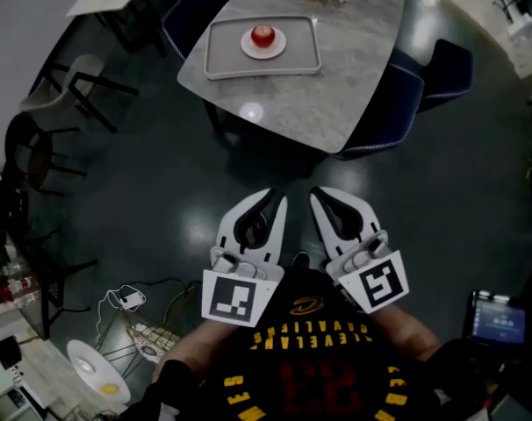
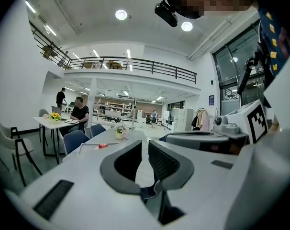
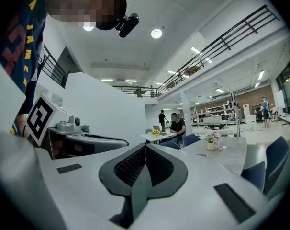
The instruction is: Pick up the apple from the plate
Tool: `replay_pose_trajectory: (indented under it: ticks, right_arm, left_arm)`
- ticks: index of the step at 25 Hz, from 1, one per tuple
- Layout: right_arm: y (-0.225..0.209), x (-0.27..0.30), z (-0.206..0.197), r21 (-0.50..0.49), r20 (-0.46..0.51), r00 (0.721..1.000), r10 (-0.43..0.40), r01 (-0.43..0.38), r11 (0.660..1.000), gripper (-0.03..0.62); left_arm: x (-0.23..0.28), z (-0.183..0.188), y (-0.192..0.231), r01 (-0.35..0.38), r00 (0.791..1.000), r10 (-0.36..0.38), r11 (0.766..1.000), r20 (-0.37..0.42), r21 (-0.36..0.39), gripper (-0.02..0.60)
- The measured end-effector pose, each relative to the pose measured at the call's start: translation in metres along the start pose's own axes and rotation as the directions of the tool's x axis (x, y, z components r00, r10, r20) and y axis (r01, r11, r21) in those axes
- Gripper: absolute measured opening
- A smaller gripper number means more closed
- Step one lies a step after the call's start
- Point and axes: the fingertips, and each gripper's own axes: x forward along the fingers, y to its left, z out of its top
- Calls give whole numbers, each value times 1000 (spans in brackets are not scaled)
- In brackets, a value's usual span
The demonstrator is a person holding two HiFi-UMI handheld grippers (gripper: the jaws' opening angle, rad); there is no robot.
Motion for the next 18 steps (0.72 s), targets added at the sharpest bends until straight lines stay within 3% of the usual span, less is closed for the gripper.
replay_pose_trajectory:
  ticks: [12, 18]
  right_arm:
    - [-11, 117, 2, -16, -52, 997, -54, 54, 998, 6]
    - [-12, 154, -2, -8, -66, 995, -78, 78, 997, 6]
  left_arm:
    - [43, 9, 116, 54, 998, -55, 997, -16, -54, 46]
    - [56, 6, 148, 107, 994, -109, 991, -30, -76, 45]
